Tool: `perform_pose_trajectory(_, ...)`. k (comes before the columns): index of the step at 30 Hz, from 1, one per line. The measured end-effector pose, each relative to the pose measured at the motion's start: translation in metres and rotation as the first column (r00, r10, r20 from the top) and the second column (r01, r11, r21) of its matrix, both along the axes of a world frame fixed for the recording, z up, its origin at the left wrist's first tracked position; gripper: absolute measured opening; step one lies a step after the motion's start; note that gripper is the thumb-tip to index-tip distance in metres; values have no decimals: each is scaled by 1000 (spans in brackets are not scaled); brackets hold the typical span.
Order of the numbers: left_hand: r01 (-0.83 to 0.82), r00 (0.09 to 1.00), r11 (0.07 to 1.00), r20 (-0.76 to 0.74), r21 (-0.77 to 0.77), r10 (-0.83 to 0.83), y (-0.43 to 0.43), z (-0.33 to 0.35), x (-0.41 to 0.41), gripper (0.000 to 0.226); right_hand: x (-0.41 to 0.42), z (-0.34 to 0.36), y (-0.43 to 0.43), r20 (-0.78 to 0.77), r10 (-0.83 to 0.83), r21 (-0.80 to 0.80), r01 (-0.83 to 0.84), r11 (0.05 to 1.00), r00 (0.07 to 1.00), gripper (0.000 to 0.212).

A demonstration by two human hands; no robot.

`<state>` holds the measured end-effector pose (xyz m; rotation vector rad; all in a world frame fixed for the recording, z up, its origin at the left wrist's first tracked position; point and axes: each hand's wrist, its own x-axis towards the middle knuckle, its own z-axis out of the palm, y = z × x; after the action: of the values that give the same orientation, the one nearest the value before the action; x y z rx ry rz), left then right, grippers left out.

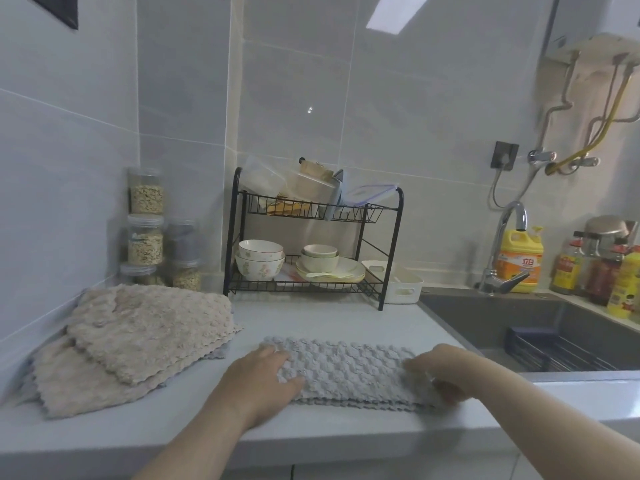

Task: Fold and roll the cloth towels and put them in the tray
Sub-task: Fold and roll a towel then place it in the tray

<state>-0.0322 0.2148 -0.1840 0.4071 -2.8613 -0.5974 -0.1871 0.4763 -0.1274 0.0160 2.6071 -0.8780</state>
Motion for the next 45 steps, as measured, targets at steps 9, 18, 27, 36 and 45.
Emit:
perform_pose_trajectory(9,144,977,984,-142,-106,-158,45,31,-35,47,13,-8,0,-123,-14,-32,10,999,992,5)
perform_pose_trajectory(18,218,964,948,201,-230,-173,83,14,-54,76,7,-26,21,-167,-126,-342,63,937,978,45)
perform_pose_trajectory(27,18,997,996,-76,92,-11,15,1,-4,66,6,25,20,-212,-84,-389,-5,921,974,46)
perform_pose_trajectory(36,25,996,982,-91,186,-8,13,2,-9,45,39,48,-89,-361,286,-71,-332,941,888,58)
perform_pose_trajectory(45,-26,975,820,-165,572,146,0,-1,-11,53,66,25,-155,-187,405,-6,-414,910,895,35)
